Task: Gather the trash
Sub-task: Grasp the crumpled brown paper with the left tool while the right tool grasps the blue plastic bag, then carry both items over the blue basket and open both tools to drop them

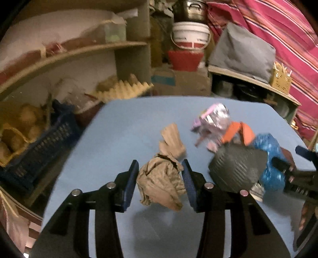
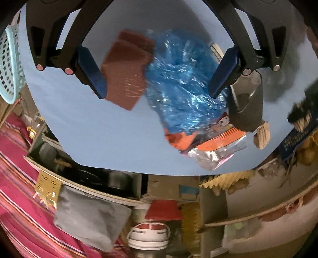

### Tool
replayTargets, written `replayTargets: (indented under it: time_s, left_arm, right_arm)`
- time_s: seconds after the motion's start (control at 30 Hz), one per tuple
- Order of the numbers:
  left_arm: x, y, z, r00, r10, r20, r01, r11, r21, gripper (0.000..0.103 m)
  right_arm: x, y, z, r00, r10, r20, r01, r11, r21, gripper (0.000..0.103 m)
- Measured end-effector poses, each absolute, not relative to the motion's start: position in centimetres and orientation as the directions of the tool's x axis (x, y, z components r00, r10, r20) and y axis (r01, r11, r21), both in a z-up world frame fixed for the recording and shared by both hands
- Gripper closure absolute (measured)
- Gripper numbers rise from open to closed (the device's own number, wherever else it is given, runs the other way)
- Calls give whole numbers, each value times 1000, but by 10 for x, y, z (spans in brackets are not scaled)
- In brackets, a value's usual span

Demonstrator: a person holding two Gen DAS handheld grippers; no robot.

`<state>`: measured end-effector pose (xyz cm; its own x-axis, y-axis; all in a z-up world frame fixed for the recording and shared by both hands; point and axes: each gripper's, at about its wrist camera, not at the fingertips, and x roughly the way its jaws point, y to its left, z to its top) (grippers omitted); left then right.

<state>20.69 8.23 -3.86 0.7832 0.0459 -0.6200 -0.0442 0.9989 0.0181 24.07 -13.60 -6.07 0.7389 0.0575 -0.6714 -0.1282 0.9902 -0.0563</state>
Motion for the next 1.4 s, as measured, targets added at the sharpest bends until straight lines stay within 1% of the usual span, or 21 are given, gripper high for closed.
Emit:
replayTargets:
  time_s: [0.1,0.2,0.27,0.3,0.37,0.43,0.6,0.77,1.07,1.23,1.4]
  left_arm:
    - [208,86,-32,791,42,-610,-57,998,-5,58]
    - [209,88,-27,797,44,-602,-69,997,-19,58]
    - [208,86,-25,800,44,-599,-71,997,-22,58]
    - [208,86,-24,801,45,-597,-73,997,-22,58]
    - [208,84,-22,803,46,-594,-75,997,-25,58]
    - [208,83,-20,804,44,-593,-77,997,-30,58]
    - [206,76,-16,808,39,-588,-74,997,-36,58]
    - [203,63,-11,814,26,-580,-62,997,-42,58]
    - [194,15,-1,820,-12,-572,-19,999,-48,58]
    - [184,-27,10,834,-19,-551,22,1000,-1,58]
    - [183,-67,18,832,-60,-552,56,998,-24,58]
  right_arm:
    - [244,-120,-65,738,45,-673,-155,982,-105,6]
    - [247,-108,-71,729,52,-683,-198,971,-137,25]
    - [250,-106,-75,708,80,-702,-229,966,-120,53]
    - [251,-106,-77,696,103,-711,-249,963,-104,58]
    - [250,-108,-75,692,128,-711,-270,959,-90,74]
    - [247,-113,-68,709,135,-693,-268,959,-87,79]
    - [237,-149,-41,750,162,-642,-234,972,-29,81]
    - [224,-195,-21,765,209,-609,-210,975,72,81]
    - [195,-264,-4,802,128,-583,-120,991,53,81]
    - [178,-318,8,823,89,-561,-48,995,87,81]
    - [156,-373,15,838,33,-545,36,993,115,81]
